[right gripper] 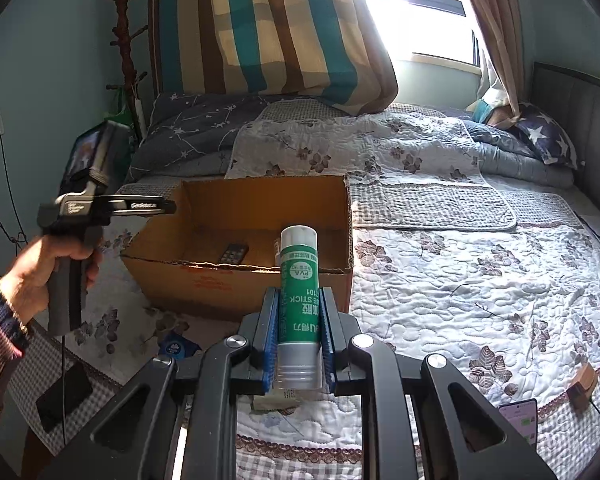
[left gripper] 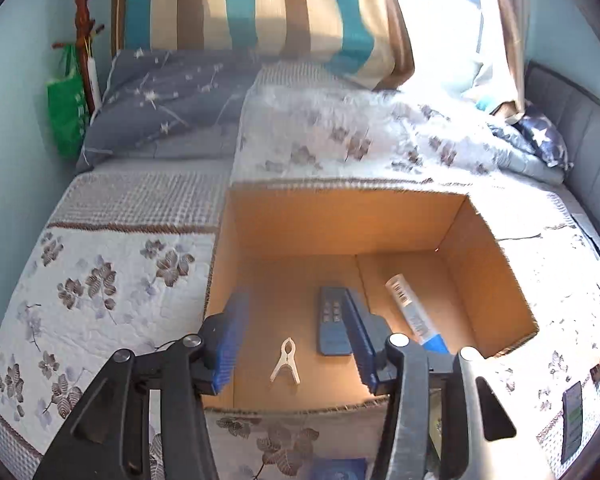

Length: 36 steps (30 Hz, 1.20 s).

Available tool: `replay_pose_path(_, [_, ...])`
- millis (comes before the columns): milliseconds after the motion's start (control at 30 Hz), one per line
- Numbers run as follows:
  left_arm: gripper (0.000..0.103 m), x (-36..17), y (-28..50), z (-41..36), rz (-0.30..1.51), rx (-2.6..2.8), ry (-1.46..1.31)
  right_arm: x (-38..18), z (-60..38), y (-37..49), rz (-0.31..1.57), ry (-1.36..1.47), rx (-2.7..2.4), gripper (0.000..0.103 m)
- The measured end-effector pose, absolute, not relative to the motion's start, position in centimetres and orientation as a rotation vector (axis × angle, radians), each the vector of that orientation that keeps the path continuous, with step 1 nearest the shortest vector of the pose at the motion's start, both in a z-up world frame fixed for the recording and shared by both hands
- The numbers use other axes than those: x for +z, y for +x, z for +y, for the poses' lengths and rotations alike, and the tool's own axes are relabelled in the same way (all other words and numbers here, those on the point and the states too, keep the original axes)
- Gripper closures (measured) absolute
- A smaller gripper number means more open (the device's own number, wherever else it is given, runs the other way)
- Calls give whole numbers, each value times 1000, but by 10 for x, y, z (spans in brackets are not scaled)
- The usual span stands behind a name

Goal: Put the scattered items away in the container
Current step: 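Carry the glue stick over the box and open the right gripper inside it, then grasp the black marker with the left gripper while the right tool returns to the items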

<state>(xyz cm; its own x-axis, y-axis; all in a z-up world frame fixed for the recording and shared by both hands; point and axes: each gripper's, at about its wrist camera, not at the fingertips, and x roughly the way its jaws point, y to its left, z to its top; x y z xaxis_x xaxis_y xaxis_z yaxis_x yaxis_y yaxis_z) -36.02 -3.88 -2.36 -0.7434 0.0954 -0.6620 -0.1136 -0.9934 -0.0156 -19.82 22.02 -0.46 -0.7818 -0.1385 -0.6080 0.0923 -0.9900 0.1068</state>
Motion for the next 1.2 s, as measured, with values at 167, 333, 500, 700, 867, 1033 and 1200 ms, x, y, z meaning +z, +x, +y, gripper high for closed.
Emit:
replay_pose_path(167, [0,12,-275,-51,-9,2874,-831,8,212,-247,-77,991,-2833,85])
replay_pose_path(333, [0,24,-208,-61,-10,2910,-718,7,198,-307,3,1055,-2811,85])
replay_pose_path(500, [0,27,-158,-66,11,2938,-672,-15,187,-362,18,1150,-2772,85])
replay_pose_path(700, [0,16,-127,-57,50,2902,-724,-61,177,-410,75,1315,-2724,85])
replay_pose_path(867, [0,1,-119,-53,70,2878,-803,-95,176,-433,95,1447,-2671,85])
replay_pose_path(1033, [0,-7,-116,-55,94,2873,-831,-121,180,-448,58,1587,-2596,84])
replay_pose_path(1200, [0,-15,-120,-57,89,2850,-884,-137,181,-452,15,1679,-2552,84])
